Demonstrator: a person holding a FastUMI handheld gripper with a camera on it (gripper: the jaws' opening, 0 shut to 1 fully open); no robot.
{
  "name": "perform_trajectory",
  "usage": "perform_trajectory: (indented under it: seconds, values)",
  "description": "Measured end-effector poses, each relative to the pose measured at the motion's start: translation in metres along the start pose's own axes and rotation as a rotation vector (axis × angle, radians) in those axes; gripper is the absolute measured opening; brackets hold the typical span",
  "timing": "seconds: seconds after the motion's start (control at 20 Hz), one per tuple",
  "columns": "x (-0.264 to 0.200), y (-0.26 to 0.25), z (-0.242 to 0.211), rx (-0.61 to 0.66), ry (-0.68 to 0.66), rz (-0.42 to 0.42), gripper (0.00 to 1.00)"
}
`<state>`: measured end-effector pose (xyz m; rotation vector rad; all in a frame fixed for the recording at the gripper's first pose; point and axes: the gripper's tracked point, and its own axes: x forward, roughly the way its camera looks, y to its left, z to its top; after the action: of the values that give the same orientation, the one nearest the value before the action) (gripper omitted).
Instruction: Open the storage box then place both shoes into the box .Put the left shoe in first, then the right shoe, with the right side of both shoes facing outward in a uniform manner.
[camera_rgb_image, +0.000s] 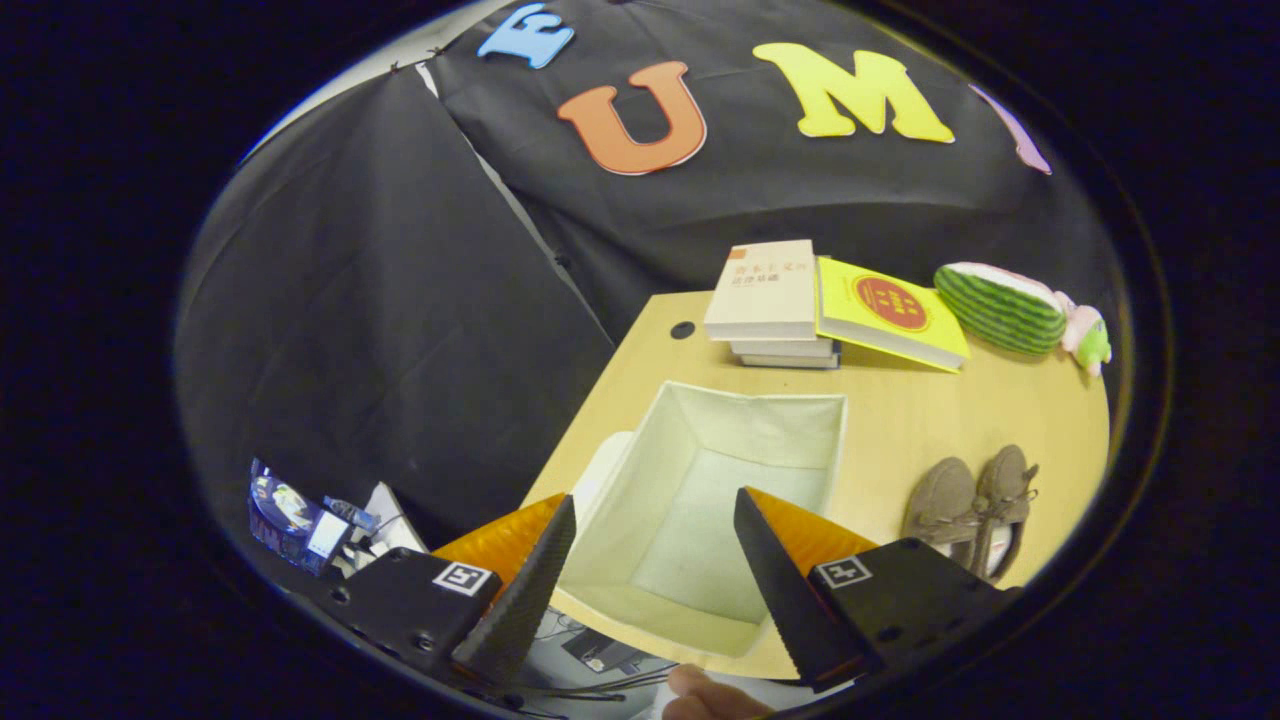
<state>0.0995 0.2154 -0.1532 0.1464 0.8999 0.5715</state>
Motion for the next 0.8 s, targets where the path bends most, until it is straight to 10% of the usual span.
perform_trajectory:
  seconds: [0.8]
  values:
    - [-0.024,-0.229,-0.055,-0.026,0.282,-0.444,1.00]
